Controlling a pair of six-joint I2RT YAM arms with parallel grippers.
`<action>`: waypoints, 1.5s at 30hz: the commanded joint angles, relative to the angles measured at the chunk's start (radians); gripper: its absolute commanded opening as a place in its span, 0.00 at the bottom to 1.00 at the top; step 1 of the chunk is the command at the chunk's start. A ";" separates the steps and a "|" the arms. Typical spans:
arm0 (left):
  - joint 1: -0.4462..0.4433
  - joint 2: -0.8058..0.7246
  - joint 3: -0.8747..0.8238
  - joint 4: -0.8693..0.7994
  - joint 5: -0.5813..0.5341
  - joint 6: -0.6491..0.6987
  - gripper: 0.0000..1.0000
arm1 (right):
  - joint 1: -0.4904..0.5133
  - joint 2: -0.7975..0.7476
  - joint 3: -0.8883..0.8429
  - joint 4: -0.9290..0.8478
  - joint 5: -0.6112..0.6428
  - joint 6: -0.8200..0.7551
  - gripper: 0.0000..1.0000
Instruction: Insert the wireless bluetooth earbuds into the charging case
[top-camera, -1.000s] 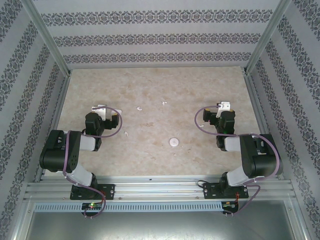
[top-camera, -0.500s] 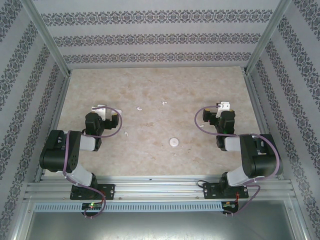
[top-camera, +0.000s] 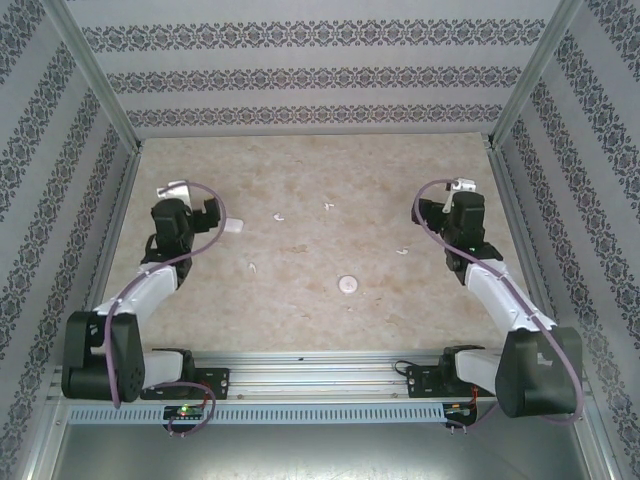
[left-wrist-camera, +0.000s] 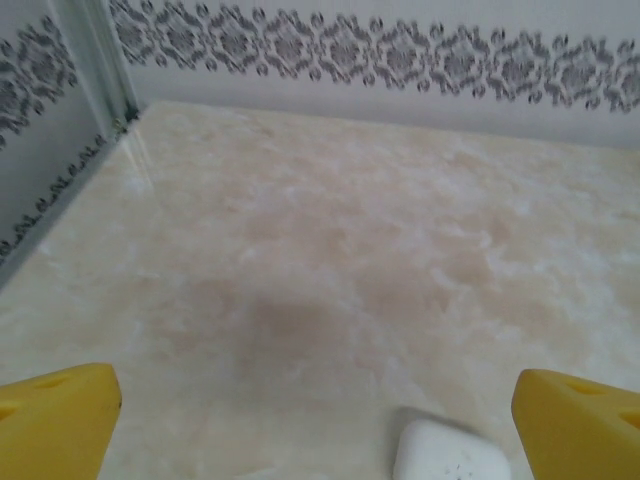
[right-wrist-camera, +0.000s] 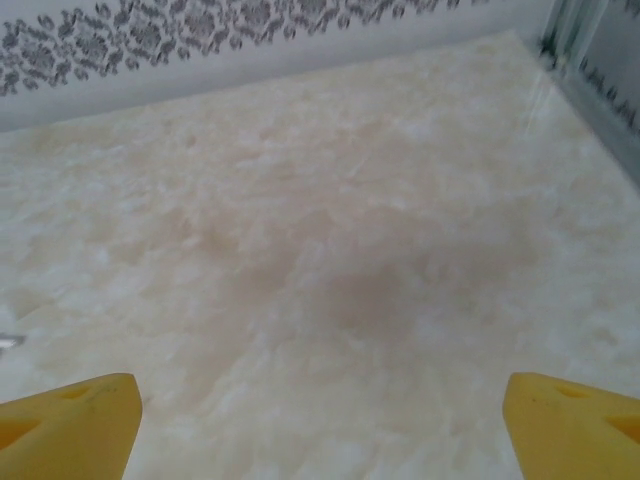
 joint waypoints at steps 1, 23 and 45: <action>0.013 -0.082 0.060 -0.317 0.037 -0.038 1.00 | 0.101 -0.028 0.068 -0.393 -0.033 0.118 0.94; -0.493 -0.168 0.068 -0.717 0.156 -0.455 0.96 | 0.644 0.368 0.362 -0.801 -0.065 0.325 0.80; -0.701 -0.139 0.001 -0.663 0.072 -0.511 1.00 | 0.700 0.564 0.535 -0.937 -0.040 0.335 0.79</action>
